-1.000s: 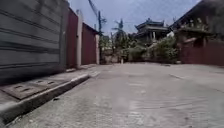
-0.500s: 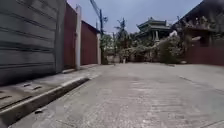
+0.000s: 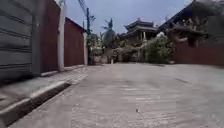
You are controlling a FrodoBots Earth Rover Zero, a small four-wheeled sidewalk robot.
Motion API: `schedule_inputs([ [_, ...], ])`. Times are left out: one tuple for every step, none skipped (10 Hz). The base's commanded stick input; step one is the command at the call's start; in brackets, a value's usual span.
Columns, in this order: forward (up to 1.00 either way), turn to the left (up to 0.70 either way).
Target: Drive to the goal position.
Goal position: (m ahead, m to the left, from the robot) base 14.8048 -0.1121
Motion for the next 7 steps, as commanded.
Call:
schedule_inputs([
  [1.0, 0.0],
  [1.0, 0.0],
  [1.0, 0.0],
  [1.0, 0.0],
  [1.0, 0.0],
  [1.0, 0.0],
  [1.0, 0.0],
])
